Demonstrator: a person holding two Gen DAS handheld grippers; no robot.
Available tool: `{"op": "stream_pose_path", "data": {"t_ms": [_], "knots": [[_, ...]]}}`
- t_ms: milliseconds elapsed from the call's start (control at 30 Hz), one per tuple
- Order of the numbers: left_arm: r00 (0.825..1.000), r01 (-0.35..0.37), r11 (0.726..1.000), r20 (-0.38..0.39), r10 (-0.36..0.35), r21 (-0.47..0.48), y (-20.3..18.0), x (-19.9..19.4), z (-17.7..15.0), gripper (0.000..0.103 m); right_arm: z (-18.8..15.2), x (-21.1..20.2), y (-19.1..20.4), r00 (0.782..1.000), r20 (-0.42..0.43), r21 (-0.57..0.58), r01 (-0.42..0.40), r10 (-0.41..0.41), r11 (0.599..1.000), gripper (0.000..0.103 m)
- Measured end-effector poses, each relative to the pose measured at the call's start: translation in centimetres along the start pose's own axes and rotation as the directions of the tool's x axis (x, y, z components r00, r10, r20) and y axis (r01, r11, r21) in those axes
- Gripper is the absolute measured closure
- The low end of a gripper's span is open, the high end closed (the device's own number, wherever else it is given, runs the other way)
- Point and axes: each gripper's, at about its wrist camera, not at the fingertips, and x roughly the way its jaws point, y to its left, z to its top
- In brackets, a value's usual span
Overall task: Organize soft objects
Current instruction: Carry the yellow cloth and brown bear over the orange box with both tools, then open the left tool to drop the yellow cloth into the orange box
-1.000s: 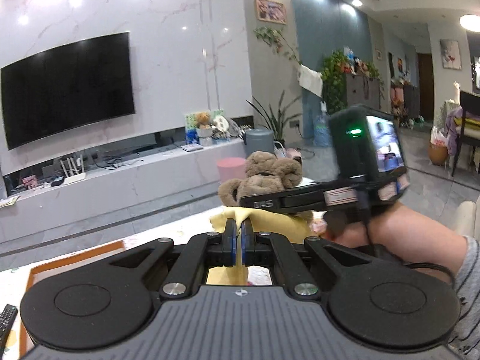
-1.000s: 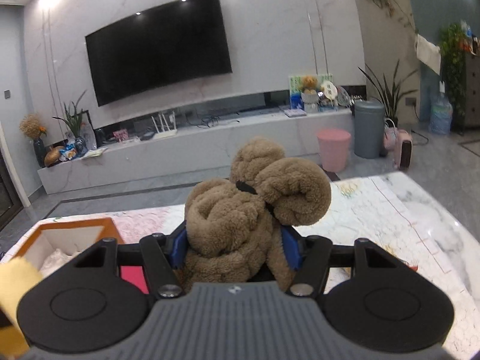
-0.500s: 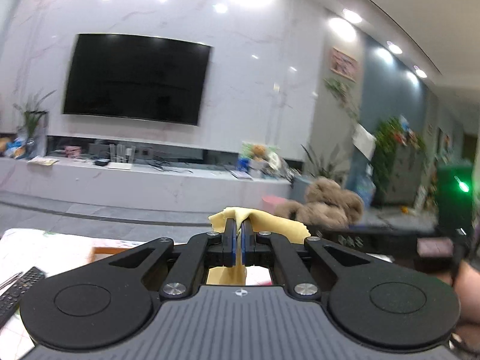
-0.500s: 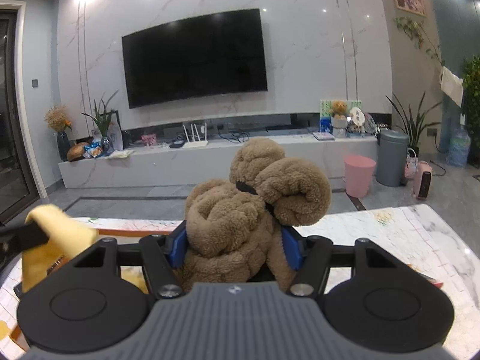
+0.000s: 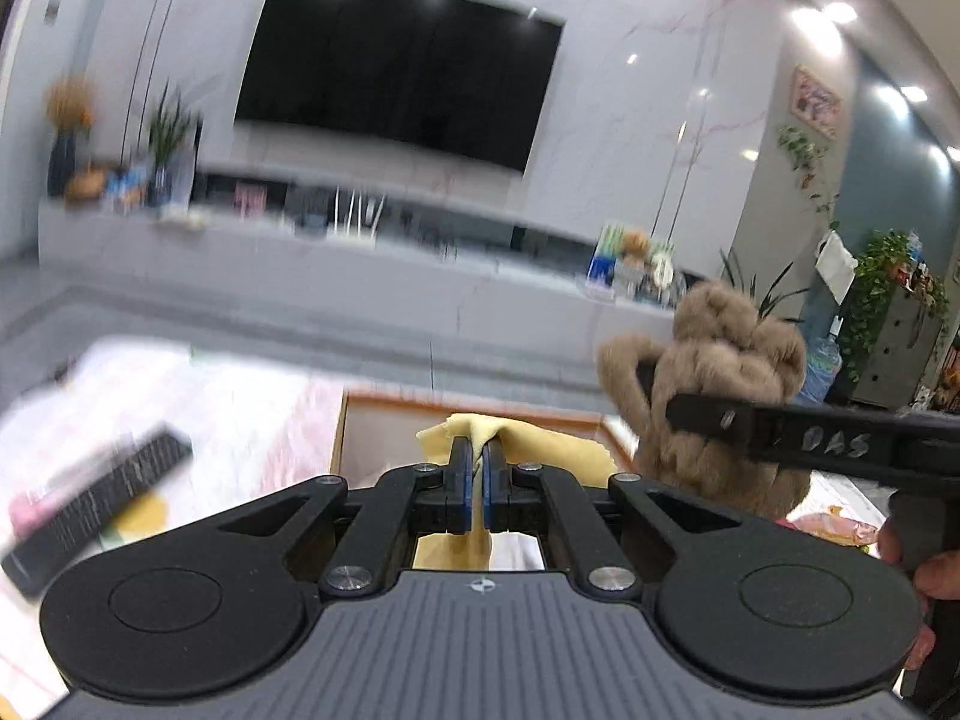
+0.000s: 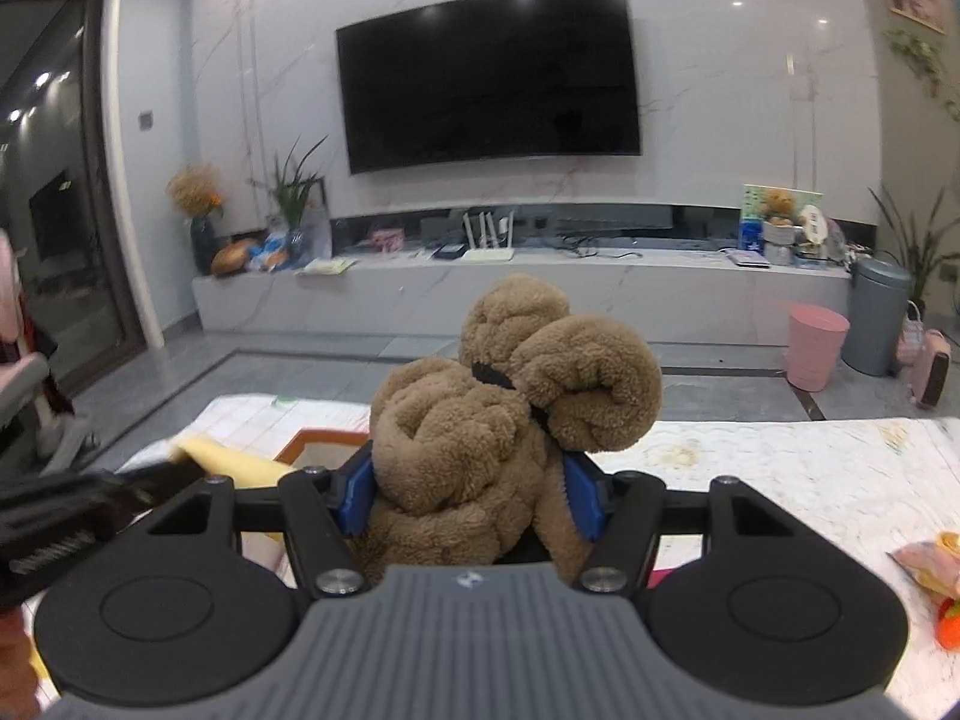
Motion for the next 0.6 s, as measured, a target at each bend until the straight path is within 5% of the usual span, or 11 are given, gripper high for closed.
{"op": "stream_pose_path", "data": {"t_ms": [100, 233, 367, 600], "knots": [[0.997, 0.011, 1.0, -0.079, -0.012, -0.016, 1.6, 0.6, -0.7, 0.1, 0.3, 0.8, 0.8, 1.0, -0.007, -0.016, -0.011, 0.011, 1.0, 0.041], [0.963, 0.105, 0.988, -0.235, -0.128, -0.11, 3.6, 1.9, -2.0, 0.1, 0.3, 1.4, 1.4, 1.0, -0.008, -0.017, -0.013, 0.013, 1.0, 0.041], [0.959, 0.053, 0.99, -0.271, -0.086, -0.129, 4.3, 2.3, -2.2, 0.1, 0.2, 1.7, 1.8, 0.999, -0.023, -0.009, -0.024, 0.024, 1.0, 0.041], [0.935, 0.149, 0.977, -0.3, -0.189, -0.149, 4.7, 0.9, -1.4, 0.1, -0.1, 2.1, 3.1, 0.985, -0.153, -0.146, -0.103, 0.08, 0.984, 0.041]]}}
